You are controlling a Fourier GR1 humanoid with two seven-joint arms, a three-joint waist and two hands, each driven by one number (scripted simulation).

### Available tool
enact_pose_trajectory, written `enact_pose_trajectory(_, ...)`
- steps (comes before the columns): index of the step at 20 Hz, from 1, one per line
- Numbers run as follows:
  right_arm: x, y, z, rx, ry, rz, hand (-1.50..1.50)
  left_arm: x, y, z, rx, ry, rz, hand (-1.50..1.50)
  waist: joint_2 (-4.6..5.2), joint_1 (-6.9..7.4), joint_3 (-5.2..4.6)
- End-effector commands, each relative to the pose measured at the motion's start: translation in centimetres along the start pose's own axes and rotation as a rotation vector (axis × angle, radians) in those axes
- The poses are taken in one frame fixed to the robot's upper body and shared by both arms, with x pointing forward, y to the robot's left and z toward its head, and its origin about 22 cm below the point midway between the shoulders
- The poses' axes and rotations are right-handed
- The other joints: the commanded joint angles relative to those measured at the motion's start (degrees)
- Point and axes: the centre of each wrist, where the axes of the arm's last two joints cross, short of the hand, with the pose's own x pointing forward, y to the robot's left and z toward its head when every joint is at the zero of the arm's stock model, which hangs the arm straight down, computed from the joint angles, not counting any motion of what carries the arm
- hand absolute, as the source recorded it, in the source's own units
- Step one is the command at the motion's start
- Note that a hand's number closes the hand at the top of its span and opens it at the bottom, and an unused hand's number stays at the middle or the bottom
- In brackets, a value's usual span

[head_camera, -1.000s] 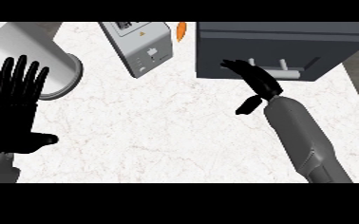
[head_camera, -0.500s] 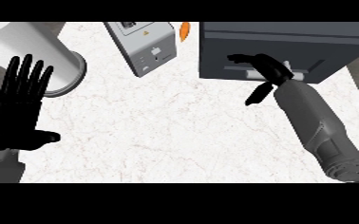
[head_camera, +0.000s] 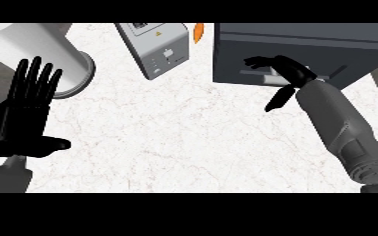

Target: Pick up the cup, place it into the drawer and close the drawer

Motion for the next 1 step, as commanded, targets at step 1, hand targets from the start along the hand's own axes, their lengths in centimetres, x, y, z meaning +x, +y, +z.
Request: enact_pose_trajectory(1, 0.14, -3.46, 0.35, -0.1, 0.125, 0.046, -1.5, -0.33, -0.6, -0.68, 0.002, -0.003, -0.018, -1.5, 1.75, 0.34, 0.48)
